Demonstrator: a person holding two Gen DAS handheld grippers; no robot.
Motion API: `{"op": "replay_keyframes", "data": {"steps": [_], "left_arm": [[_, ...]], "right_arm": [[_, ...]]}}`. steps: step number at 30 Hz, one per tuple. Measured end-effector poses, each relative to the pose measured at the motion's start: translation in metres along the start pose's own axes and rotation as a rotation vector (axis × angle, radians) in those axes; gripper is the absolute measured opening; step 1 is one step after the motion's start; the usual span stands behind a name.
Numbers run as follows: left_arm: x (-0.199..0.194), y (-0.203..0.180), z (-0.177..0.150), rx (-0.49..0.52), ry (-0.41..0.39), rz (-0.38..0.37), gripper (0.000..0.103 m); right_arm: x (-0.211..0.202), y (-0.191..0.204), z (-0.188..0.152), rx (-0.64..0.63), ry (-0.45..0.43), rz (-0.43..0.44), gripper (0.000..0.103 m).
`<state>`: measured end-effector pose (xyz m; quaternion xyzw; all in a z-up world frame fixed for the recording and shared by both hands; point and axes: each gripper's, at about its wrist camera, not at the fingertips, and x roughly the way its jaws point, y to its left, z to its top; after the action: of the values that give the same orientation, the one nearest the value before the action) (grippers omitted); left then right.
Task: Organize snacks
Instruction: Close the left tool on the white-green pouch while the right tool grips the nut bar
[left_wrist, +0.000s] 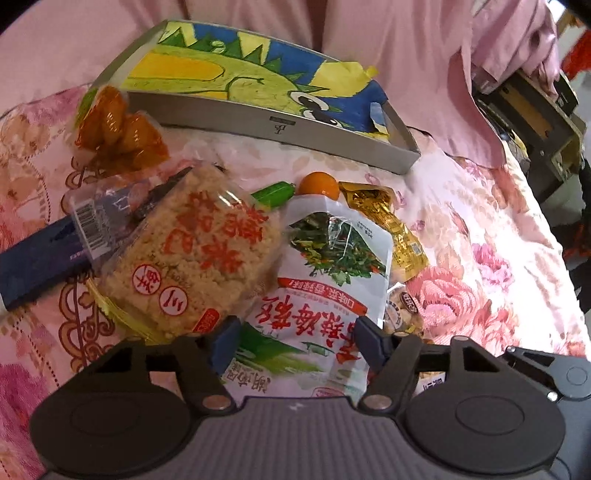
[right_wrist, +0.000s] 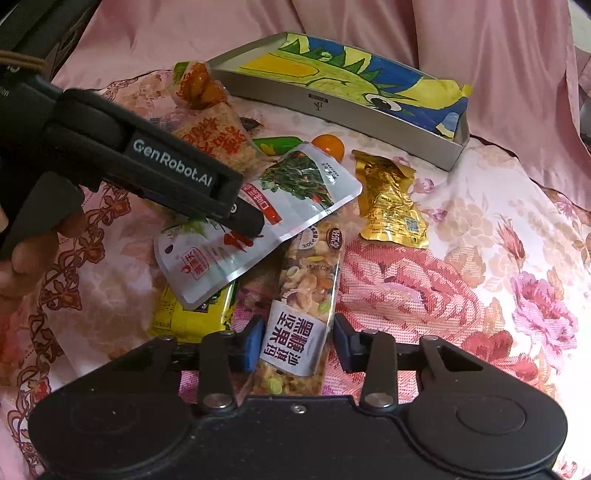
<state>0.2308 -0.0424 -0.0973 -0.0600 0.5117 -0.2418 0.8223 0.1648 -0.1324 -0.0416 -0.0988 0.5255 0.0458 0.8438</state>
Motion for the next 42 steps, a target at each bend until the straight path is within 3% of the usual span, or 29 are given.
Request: {"op": "replay_keyframes", "data": {"steps": [8, 11, 17, 29, 34, 38, 42], "left_arm": [[0.008, -0.002, 0.002, 0.000, 0.015, -0.008, 0.091], [0.012, -0.008, 0.001, 0.034, 0.014, 0.002, 0.092], [0.007, -0.007, 0.002, 0.026, -0.013, 0.000, 0.076], [0.002, -0.002, 0.004, 0.003, -0.020, 0.000, 0.066], [0.003, -0.006, 0.004, 0.037, -0.019, -0.003, 0.070], [0.011, -0.015, 0.002, 0.101, 0.002, 0.012, 0.087], [0.019, -0.026, 0.002, 0.180, 0.000, 0.046, 0.089]], "right_arm": [[0.000, 0.000, 0.000, -0.002, -0.005, 0.000, 0.042], [0.000, -0.001, -0.001, -0.002, -0.006, 0.002, 0.042], [0.001, 0.000, -0.001, -0.001, -0.004, 0.003, 0.042], [-0.004, -0.013, 0.004, 0.056, 0.007, 0.014, 0.039], [-0.001, -0.021, 0.006, 0.073, -0.017, -0.022, 0.039], [0.004, -0.023, 0.009, 0.050, -0.029, -0.039, 0.039], [0.008, -0.027, 0.013, 0.054, -0.029, -0.036, 0.039]]}}
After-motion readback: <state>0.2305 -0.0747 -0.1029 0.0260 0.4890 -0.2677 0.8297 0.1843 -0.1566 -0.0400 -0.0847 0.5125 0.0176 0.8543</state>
